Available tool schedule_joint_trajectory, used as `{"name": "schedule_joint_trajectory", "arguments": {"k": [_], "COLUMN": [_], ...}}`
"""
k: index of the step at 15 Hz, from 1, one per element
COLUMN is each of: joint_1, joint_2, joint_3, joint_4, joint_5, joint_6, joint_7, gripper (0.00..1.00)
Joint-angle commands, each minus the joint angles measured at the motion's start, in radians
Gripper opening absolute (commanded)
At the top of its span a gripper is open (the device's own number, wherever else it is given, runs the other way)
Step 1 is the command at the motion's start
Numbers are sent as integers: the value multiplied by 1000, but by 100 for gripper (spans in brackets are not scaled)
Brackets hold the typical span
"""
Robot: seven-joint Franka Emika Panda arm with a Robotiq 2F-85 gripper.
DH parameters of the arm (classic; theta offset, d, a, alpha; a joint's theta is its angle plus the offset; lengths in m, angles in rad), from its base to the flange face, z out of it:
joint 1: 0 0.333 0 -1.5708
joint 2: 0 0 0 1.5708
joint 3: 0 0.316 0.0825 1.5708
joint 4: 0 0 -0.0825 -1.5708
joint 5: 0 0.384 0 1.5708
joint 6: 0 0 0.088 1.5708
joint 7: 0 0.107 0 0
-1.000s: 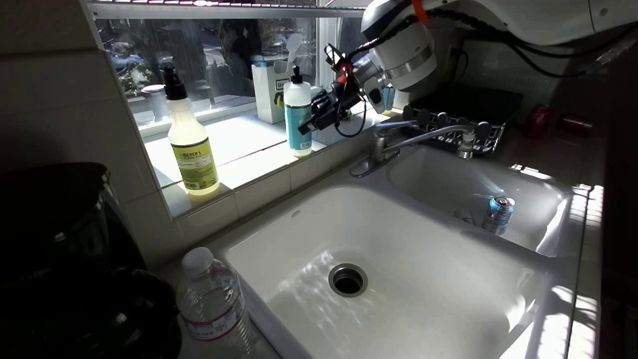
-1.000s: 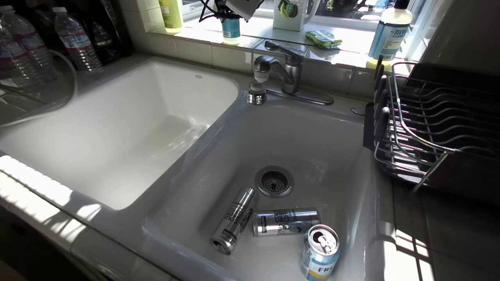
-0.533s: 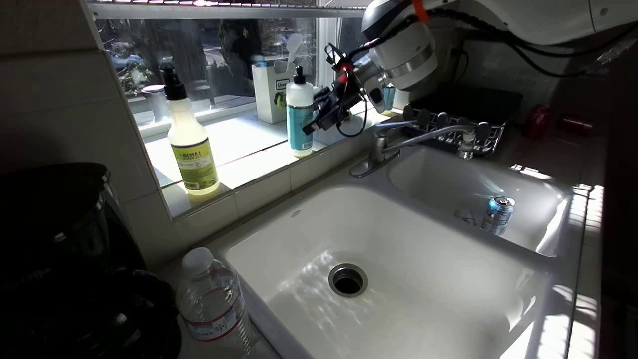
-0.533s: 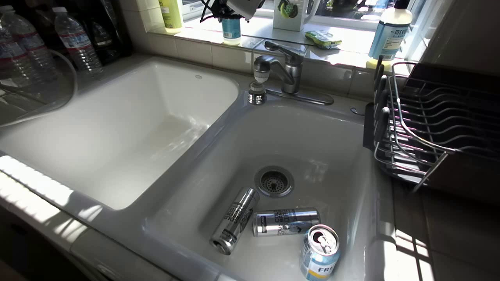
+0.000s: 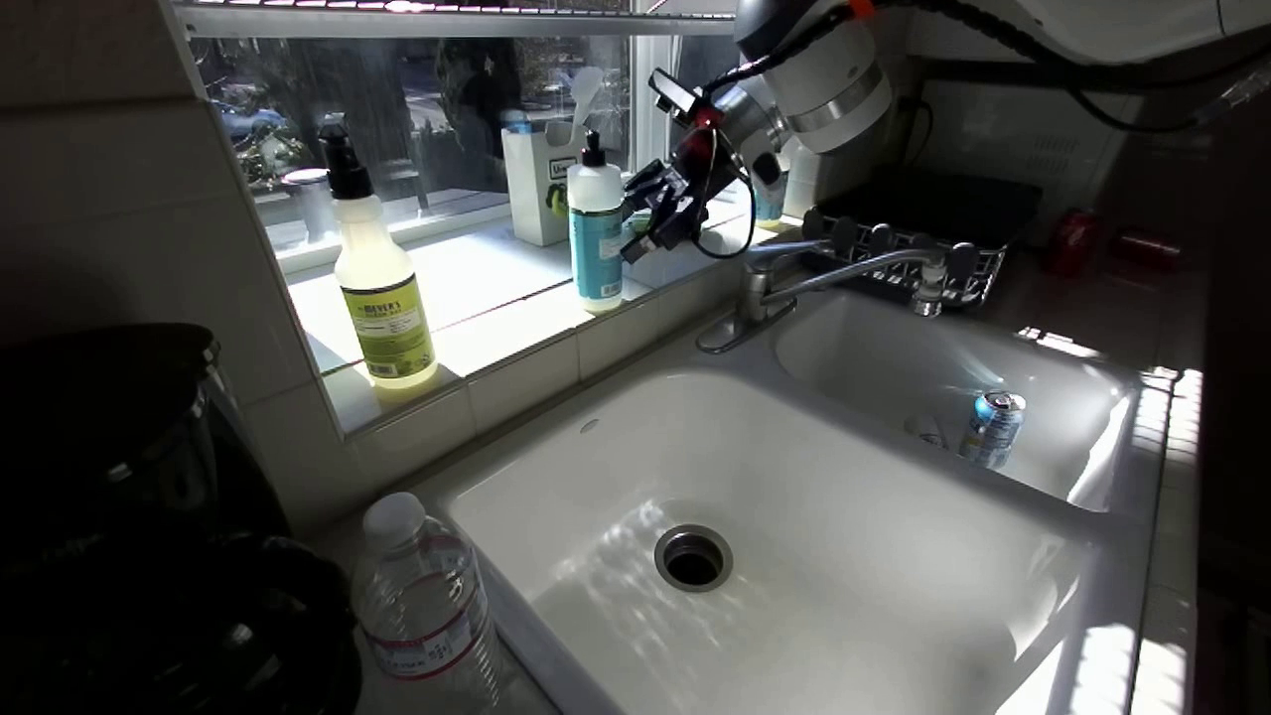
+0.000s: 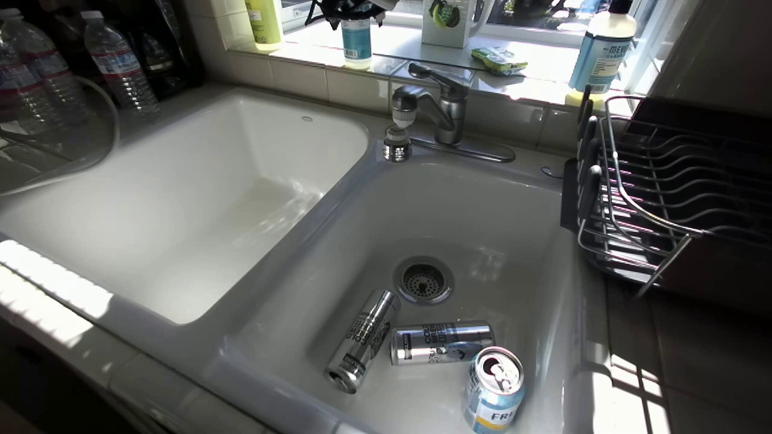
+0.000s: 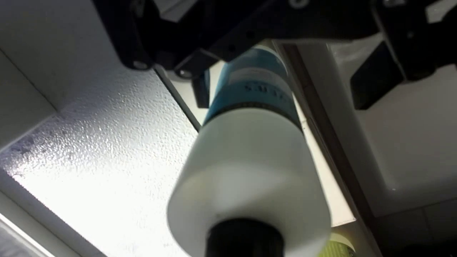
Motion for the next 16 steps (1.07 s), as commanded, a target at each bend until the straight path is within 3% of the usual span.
{"name": "schedule_joint_trajectory", "arguments": {"k": [1,8,16], "joint_1": [23,69,150], "joint_2": [-69,-153,-247], "joint_3": [-37,-57,14], "joint_4": [-64,-103,-78], "joint_5": [-142,-554,-841], "joint_6": [-107,-277,-487], "joint_7": [72,249,131], "gripper": [100,100,100]}}
